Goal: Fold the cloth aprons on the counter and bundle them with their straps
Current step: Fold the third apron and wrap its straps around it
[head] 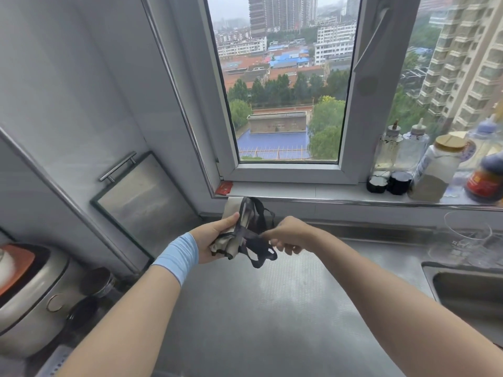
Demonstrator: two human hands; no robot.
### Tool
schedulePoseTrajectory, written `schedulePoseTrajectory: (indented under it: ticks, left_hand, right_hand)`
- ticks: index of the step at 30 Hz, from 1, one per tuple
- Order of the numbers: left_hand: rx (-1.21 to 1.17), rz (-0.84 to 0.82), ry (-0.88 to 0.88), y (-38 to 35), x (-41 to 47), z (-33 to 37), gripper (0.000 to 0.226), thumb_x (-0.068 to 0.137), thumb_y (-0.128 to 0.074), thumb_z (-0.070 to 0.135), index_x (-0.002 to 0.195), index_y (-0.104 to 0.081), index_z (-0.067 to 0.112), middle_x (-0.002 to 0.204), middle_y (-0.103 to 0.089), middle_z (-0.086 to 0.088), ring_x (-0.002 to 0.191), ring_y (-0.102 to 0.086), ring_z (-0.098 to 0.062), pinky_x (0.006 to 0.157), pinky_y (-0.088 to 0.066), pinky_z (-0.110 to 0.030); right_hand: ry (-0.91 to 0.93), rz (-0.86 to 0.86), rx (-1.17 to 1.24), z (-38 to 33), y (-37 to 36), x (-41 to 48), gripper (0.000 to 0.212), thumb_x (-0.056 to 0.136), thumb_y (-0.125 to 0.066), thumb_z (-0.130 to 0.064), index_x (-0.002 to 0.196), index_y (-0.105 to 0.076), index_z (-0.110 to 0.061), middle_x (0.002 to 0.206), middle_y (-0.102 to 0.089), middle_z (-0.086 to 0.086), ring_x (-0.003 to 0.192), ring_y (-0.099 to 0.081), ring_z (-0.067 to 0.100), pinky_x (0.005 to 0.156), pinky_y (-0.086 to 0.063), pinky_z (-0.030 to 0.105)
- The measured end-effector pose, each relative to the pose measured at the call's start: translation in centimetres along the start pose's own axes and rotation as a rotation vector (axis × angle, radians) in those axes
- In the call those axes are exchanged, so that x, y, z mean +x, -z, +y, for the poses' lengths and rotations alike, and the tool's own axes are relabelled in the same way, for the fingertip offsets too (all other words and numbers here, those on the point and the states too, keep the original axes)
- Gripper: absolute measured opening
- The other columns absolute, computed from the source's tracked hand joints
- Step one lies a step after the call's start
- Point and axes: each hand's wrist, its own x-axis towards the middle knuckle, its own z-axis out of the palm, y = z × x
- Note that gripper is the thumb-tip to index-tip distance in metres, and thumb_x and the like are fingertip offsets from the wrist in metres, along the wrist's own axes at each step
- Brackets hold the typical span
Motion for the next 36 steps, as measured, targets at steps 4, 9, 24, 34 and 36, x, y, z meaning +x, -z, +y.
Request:
schedulePoseTrajectory:
  ticks: [4,9,24,34,36]
  left_hand:
    - [-0.124,-0.041,-0.043,0.4,-0.4,-0.4,0.051,0.083,-0.06,0.05,0.105,-0.07,0.005,0.102,-0.071,-0.014,0.087,-0.069,-0.026,0.086,-0.055,-0.038]
    - [-0.187,-0.186,-0.064,-0.2,-0.9,-0.8,0.079,0.06,-0.087,0.048,0.12,-0.065,0.003,0.121,-0.065,-0.019,0.102,-0.067,-0.033,0.086,-0.055,-0.044]
    - [0.231,0.445,-0.071,0.6,2.7,-5.7,0.044,0.078,-0.071,0.054,0.095,-0.073,0.013,0.079,-0.07,-0.001,0.058,-0.061,-0.016,0.048,-0.045,-0.021]
    - [0.533,0.238,-0.004,-2.3,5.4,-11.4,0.031,0.083,-0.065,0.052,0.084,-0.071,0.022,0.08,-0.074,0.003,0.072,-0.068,-0.015,0.059,-0.048,-0.024]
    - [0.555,0.194,0.03,-2.5,6.0,-12.7,0.013,0.083,-0.064,0.032,0.075,-0.064,0.022,0.074,-0.067,0.004,0.062,-0.057,-0.013,0.052,-0.04,-0.022]
  right_hand:
    - [-0.145,-0.104,-0.152,2.3,-0.7,0.9,0.104,0.051,-0.065,-0.085,0.13,-0.056,-0.018,0.129,-0.061,-0.001,0.109,-0.063,0.023,0.093,-0.05,0.042]
    - [0.032,-0.175,0.547,2.3,-2.9,1.7,0.044,0.08,-0.073,-0.042,0.118,-0.07,-0.02,0.118,-0.068,0.005,0.103,-0.064,0.022,0.089,-0.047,0.038]
    - [0.052,-0.055,1.046,3.1,-2.2,-1.2,0.031,0.094,-0.028,-0.026,0.07,-0.045,-0.016,0.052,-0.022,0.0,0.044,-0.023,0.019,0.064,-0.046,0.037]
    - [0.133,0.059,0.482,3.2,-8.8,0.3,0.03,0.095,-0.044,-0.01,0.074,-0.061,0.002,0.059,-0.06,0.006,0.04,-0.039,0.017,0.039,-0.033,0.021]
    - [0.092,0.125,0.394,4.5,-10.2,1.0,0.028,0.091,-0.052,-0.011,0.076,-0.064,0.009,0.064,-0.068,0.008,0.044,-0.049,0.018,0.042,-0.041,0.021]
